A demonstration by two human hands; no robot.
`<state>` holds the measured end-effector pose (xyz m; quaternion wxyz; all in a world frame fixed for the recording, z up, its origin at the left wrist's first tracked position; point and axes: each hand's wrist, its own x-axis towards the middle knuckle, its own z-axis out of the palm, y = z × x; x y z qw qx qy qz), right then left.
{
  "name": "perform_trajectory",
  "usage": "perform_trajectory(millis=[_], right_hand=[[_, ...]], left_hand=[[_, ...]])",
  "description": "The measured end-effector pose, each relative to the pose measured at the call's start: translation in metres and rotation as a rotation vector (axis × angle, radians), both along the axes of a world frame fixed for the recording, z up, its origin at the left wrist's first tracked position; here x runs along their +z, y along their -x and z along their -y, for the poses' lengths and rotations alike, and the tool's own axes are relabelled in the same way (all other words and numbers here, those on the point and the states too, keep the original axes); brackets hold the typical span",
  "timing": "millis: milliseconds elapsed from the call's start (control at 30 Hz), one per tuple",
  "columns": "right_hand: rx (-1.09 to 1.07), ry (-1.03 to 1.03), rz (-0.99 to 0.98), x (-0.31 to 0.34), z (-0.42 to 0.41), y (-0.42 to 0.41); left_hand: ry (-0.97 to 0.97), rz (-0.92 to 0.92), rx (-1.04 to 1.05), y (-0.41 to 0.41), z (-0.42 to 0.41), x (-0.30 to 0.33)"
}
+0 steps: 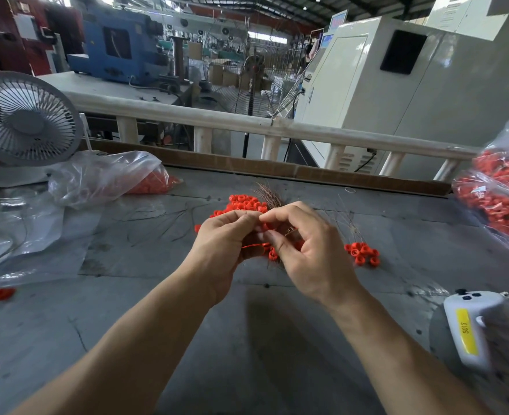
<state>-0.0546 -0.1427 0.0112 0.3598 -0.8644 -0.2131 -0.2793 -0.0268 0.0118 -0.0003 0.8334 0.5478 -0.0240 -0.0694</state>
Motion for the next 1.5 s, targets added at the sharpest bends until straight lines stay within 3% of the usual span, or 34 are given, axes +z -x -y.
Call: perform_trajectory(millis=[100, 233, 400, 500, 633, 867, 1000, 1133, 1200, 1300, 1500], right_hand=[[-0.016, 0.001, 0.013, 0.0, 0.002, -0.001], [-0.281, -0.022, 0.022, 0.0, 0.025, -0.014], [-0.747, 0.087, -0.309, -0.008, 0.083, -0.032], [-0.819, 0.042, -0.473, -0.01, 0.102, -0.034], [-0.895, 0.064, -0.514, -0.009, 0.11, -0.036], [-0.915, 0.126, -0.614, -0.007, 0.113, -0.035], [-0.913, 0.13, -0.481, -0.005, 0.107, -0.034], [-0.54, -0.056, -0.429, -0.001, 0.085, -0.029], [-0.365, 0.088, -0.524, 0.0, 0.071, -0.023], [-0.271, 0.211, -0.613, -0.002, 0.054, -0.019], [-0.371, 0.275, -0.595, -0.005, 0.045, -0.018]], left_hand=[[-0.059, -0.002, 0.006, 0.001, 0.0, 0.0], [-0.465, 0.133, 0.128, 0.001, 0.001, -0.001], [-0.636, 0.179, 0.203, -0.002, -0.003, -0.005], [-0.679, 0.188, 0.221, -0.005, -0.005, -0.007], [-0.786, 0.216, 0.229, -0.006, -0.007, -0.01], [-0.967, 0.256, 0.207, -0.006, -0.009, -0.013], [-1.054, 0.3, 0.221, -0.006, -0.009, -0.014], [-1.094, 0.367, 0.212, -0.006, -0.009, -0.014], [-1.097, 0.385, 0.2, -0.006, -0.008, -0.015], [-1.099, 0.408, 0.184, -0.006, -0.006, -0.016], [-1.076, 0.412, 0.149, -0.004, -0.003, -0.017]])
